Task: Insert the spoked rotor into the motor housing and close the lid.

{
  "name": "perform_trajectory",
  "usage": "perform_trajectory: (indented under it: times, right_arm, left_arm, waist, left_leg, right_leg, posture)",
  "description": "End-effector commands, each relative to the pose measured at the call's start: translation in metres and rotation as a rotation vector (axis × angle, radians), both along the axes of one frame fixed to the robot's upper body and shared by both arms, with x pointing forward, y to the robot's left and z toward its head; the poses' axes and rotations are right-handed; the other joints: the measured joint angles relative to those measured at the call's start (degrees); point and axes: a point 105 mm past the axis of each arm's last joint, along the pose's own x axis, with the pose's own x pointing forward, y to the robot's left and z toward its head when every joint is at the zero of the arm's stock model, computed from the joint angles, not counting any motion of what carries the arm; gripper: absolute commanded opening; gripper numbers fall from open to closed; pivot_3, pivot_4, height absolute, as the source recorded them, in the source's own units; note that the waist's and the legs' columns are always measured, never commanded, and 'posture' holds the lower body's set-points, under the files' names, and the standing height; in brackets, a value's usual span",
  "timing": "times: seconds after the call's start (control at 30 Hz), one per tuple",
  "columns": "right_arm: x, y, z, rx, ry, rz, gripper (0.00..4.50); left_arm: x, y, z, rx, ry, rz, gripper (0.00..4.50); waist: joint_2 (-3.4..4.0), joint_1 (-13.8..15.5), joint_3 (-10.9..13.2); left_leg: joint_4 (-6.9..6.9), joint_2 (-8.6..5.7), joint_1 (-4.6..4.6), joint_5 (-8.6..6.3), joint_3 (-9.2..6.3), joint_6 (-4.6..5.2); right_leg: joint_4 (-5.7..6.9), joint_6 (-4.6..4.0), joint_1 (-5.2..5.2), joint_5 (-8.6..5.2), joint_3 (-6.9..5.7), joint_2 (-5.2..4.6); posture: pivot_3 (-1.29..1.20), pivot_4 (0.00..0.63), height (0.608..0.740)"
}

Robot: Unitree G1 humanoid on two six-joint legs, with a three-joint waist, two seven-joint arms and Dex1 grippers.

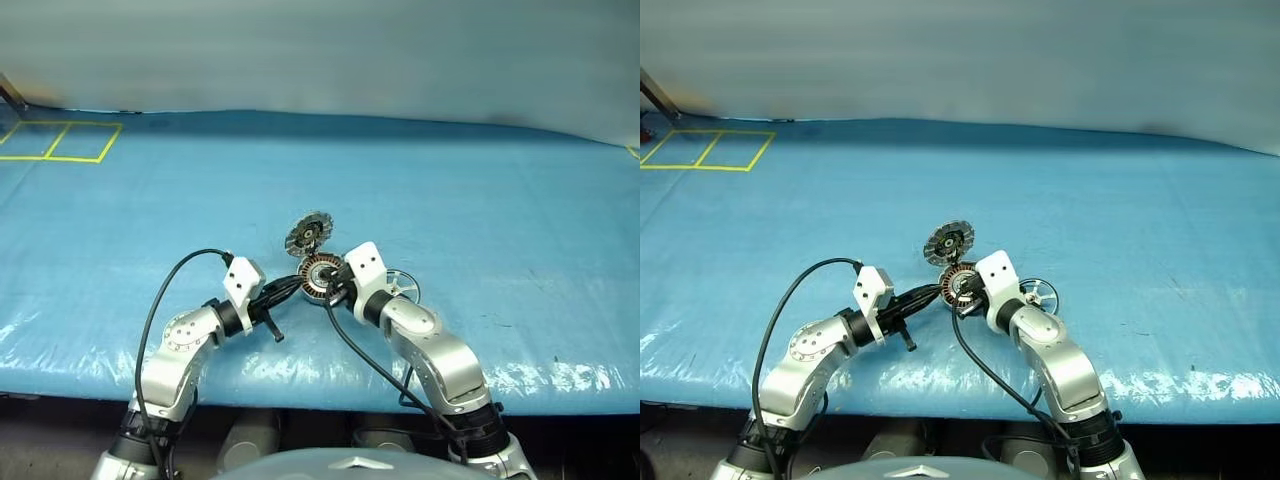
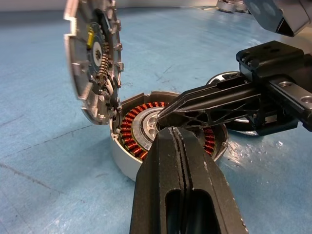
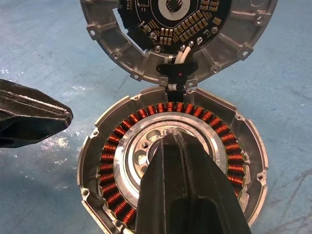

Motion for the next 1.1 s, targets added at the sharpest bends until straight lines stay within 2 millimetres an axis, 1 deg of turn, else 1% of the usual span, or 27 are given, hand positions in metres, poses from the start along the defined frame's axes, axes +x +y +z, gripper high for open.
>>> perform_trajectory:
  times: [0.03, 0.17, 0.23, 0.33, 0.43, 0.5, 0.57, 0.67, 0.77, 0.9, 0.93, 1.0, 1.03, 1.1]
  right_arm:
    - [-0.006, 0.004, 0.013, 0.103, -0.047, 0.051, 0.02]
    - [-0.014, 0.005, 0.032, 0.208, -0.117, 0.098, 0.02]
    - [-0.014, 0.001, 0.043, 0.244, -0.164, 0.096, 0.02]
    - [-0.013, -0.008, 0.055, 0.251, -0.224, 0.066, 0.02]
    - [-0.012, -0.021, 0.062, 0.180, -0.272, 0.044, 0.02]
    - [-0.015, -0.030, 0.062, 0.057, -0.291, 0.083, 0.02]
    - [-0.017, -0.045, 0.062, -0.075, -0.315, 0.108, 0.02]
    - [-0.017, -0.063, 0.060, -0.196, -0.303, 0.135, 0.62]
    - [-0.022, -0.074, 0.051, -0.314, -0.263, 0.209, 1.60]
    - [-0.027, -0.081, 0.042, -0.463, -0.218, 0.310, 2.88]
    - [-0.028, -0.082, 0.040, -0.482, -0.209, 0.331, 3.27]
    - [-0.023, -0.087, 0.039, -0.548, -0.215, 0.335, 3.87]
    - [-0.022, -0.088, 0.039, -0.554, -0.203, 0.340, 4.21]
    - [-0.019, -0.089, 0.041, -0.577, -0.199, 0.361, 4.21]
  left_arm:
    - [-0.001, -0.002, 0.005, -0.018, -0.018, -0.004, 0.00]
    - [-0.003, -0.001, 0.008, -0.035, -0.015, -0.018, 0.00]
    - [-0.003, -0.001, 0.009, -0.038, -0.019, -0.027, 0.00]
    - [-0.003, -0.001, 0.012, -0.046, -0.029, -0.035, 0.00]
    - [-0.004, -0.001, 0.018, -0.068, -0.034, -0.052, 0.00]
    - [-0.007, -0.003, 0.022, -0.079, -0.039, -0.080, 0.00]
    - [-0.010, -0.005, 0.025, -0.075, -0.053, -0.106, 0.00]
    - [-0.013, -0.007, 0.025, -0.071, -0.052, -0.136, 0.00]
    - [-0.016, -0.009, 0.024, -0.069, -0.046, -0.163, 0.00]
    - [-0.020, -0.014, 0.019, -0.048, -0.036, -0.201, 0.00]
    - [-0.021, -0.016, 0.018, -0.050, -0.035, -0.212, 0.00]
    - [-0.023, -0.019, 0.019, -0.054, -0.031, -0.228, 0.00]
    - [-0.024, -0.020, 0.019, -0.055, -0.032, -0.233, 0.00]
    - [-0.026, -0.022, 0.020, -0.062, -0.029, -0.244, 0.00]
  waist:
    - [-0.05, 0.0, 0.2]
    - [-0.01, -0.1, 0.4]
    - [0.00, -0.2, 0.4]
    - [0.00, -0.1, 0.4]
    - [0.00, 0.0, 0.4]
    - [0.01, 0.0, 0.5]
    - [0.02, 0.0, 0.5]
    - [0.00, 0.1, 0.5]
    - [-0.01, 0.0, 0.5]
    - [-0.03, 0.0, 0.5]
    - [-0.04, 0.0, 0.6]
    - [-0.04, 0.0, 0.6]
    - [-0.04, 0.0, 0.6]
    - [-0.05, 0.0, 0.6]
  left_leg:
    - [0.00, 0.00, 0.00, 0.00, 0.01, 0.00]
    - [-0.01, -0.01, -0.10, 0.00, 0.03, 0.02]
    - [-0.03, 0.00, -0.16, 0.00, 0.04, 0.02]
    - [-0.02, 0.00, -0.17, 0.01, 0.04, 0.01]
    - [0.03, 0.00, -0.13, 0.00, 0.05, 0.01]
    - [0.07, 0.00, -0.14, 0.01, 0.07, 0.02]
    - [0.12, -0.02, -0.14, 0.00, 0.10, 0.02]
    - [0.14, 0.00, -0.14, 0.00, 0.12, 0.03]
    - [0.14, 0.01, -0.14, 0.01, 0.18, 0.03]
    - [0.17, 0.02, -0.15, 0.00, 0.23, 0.06]
    - [0.21, 0.02, -0.15, -0.01, 0.23, 0.08]
    - [0.26, 0.03, -0.15, -0.02, 0.25, 0.10]
    - [0.32, 0.03, -0.15, -0.03, 0.28, 0.12]
    - [0.41, 0.04, -0.16, -0.06, 0.29, 0.16]
  right_leg:
    - [0.00, 0.00, -0.01, 0.00, 0.01, 0.00]
    - [0.02, -0.08, -0.08, 0.06, 0.05, 0.02]
    - [0.04, -0.28, -0.06, 0.17, 0.08, 0.04]
    - [0.05, -0.29, -0.05, 0.18, 0.08, 0.05]
    - [0.04, -0.15, -0.07, 0.10, 0.07, 0.05]
    - [0.04, -0.10, -0.06, 0.10, 0.08, 0.05]
    - [0.03, -0.07, -0.06, 0.11, 0.07, 0.04]
    - [0.06, -0.08, 0.13, 0.12, 0.08, 0.05]
    - [0.09, -0.14, 0.13, 0.16, 0.12, 0.06]
    - [0.09, -0.23, 0.16, 0.21, 0.14, 0.06]
    - [0.09, -0.23, 0.17, 0.21, 0.14, 0.06]
    - [0.09, -0.20, 0.19, 0.22, 0.14, 0.05]
    - [0.10, -0.16, 0.19, 0.23, 0.16, 0.05]
    - [0.10, -0.08, 0.24, 0.24, 0.17, 0.06]
  posture:
    - [0.00, 0.150, 0.740]
    - [0.00, 0.150, 0.740]
    - [0.00, 0.150, 0.740]
    - [0.00, 0.150, 0.740]
    - [0.00, 0.150, 0.740]
    - [0.00, 0.150, 0.740]
    - [0.00, 0.150, 0.740]
    - [0.00, 0.150, 0.740]
    - [0.00, 0.150, 0.740]
    - [0.00, 0.150, 0.740]
    - [0.00, 0.150, 0.740]
    - [0.00, 0.150, 0.740]
    - [0.00, 0.150, 0.740]
    - [0.00, 0.150, 0.740]
